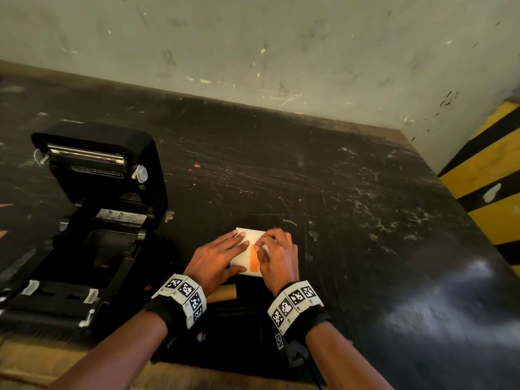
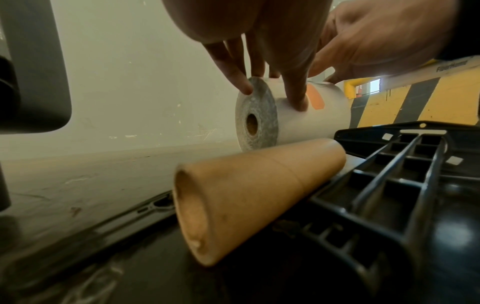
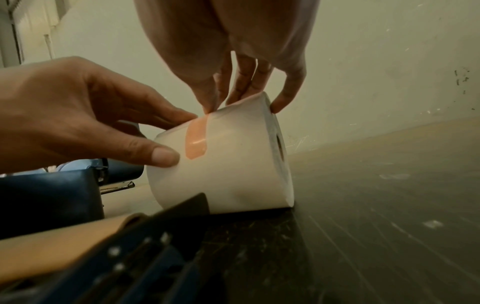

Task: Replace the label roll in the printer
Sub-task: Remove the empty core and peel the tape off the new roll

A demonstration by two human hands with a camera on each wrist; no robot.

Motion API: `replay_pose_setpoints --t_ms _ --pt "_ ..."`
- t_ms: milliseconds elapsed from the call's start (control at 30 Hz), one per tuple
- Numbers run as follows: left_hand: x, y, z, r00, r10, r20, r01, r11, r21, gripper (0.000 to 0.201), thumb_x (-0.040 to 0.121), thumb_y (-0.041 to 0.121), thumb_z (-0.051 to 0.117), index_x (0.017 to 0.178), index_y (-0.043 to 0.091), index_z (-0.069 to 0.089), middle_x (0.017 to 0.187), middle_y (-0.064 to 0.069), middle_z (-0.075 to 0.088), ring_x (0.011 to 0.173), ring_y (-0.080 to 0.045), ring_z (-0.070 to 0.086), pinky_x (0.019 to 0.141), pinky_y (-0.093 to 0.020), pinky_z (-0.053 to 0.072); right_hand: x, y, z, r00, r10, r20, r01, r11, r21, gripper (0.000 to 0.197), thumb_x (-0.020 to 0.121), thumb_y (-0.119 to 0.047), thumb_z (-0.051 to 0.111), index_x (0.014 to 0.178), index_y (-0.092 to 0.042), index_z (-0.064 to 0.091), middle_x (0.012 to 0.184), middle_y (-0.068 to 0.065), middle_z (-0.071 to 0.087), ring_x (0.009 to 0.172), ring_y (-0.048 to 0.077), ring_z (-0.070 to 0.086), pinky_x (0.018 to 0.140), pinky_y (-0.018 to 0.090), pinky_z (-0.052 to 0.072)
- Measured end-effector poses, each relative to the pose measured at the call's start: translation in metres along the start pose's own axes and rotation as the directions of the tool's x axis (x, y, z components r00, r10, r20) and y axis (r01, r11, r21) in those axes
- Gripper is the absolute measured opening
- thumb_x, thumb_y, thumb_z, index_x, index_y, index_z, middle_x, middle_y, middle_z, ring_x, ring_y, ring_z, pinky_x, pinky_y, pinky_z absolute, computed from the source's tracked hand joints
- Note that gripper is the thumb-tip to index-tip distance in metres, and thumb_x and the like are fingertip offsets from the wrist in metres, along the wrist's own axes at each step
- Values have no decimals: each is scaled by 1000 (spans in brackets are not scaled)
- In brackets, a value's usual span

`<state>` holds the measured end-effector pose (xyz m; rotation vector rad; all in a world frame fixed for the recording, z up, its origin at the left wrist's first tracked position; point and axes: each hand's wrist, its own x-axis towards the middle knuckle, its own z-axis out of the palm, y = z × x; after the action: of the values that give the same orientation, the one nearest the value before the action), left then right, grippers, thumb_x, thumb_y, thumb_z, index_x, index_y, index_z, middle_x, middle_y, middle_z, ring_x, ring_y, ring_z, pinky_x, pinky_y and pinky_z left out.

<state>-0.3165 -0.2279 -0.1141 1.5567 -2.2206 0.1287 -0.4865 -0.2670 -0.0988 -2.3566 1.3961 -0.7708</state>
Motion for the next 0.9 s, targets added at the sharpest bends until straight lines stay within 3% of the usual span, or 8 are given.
replay_pose_setpoints --t_ms 167,267,367,700,800,900 --pt "1 -1 0 1000 -7 -13 6 1000 -29 60 59 32 85 112 15 64 120 -5 63 112 -20 57 79 -37 54 -1 1 -4 999 -15 35 14 1000 8 18 91 -23 55 107 -18 58 122 1 49 113 15 43 95 35 40" --pt "1 -2 1 1000 -16 -12 16 999 -49 60 59 32 84 113 16 64 122 -4 62 114 -19 56 80 -35 54 0 4 -9 997 -10 78 10 1000 3 34 92 -25 54 125 -14 53 129 3 50 119 16 42 100 32 39" --pt "-1 -3 3 1000 -16 -16 15 998 -62 59 61 32 83 114 17 63 124 -3 61 116 -19 55 81 -34 53 -5 4 -12 992 -50 119 57 997 -57 36 95 -24 48 128 -11 53 136 4 48 127 17 37 104 30 35" --pt "-2 -4 6 1000 -24 -8 24 997 -80 59 66 32 80 119 17 60 127 -3 58 120 -18 51 84 -37 53 -7 0 -10 997 -6 80 6 1000 -4 27 93 -20 52 116 -11 64 132 3 52 126 16 39 99 28 37" --pt "-2 -4 6 1000 -22 -17 21 997 -76 60 62 31 83 116 16 62 125 -4 60 117 -19 54 81 -36 55 -5 -1 -6 1000 15 8 -15 1000 24 23 90 -20 57 108 -11 67 123 3 57 118 15 46 95 27 41" --pt "-2 -4 6 1000 -12 -23 11 997 -72 60 60 32 84 114 16 63 123 -4 61 115 -19 55 80 -35 55 1 0 0 996 39 -79 -35 998 55 14 87 -20 62 95 -12 70 109 3 61 105 17 53 89 36 48"
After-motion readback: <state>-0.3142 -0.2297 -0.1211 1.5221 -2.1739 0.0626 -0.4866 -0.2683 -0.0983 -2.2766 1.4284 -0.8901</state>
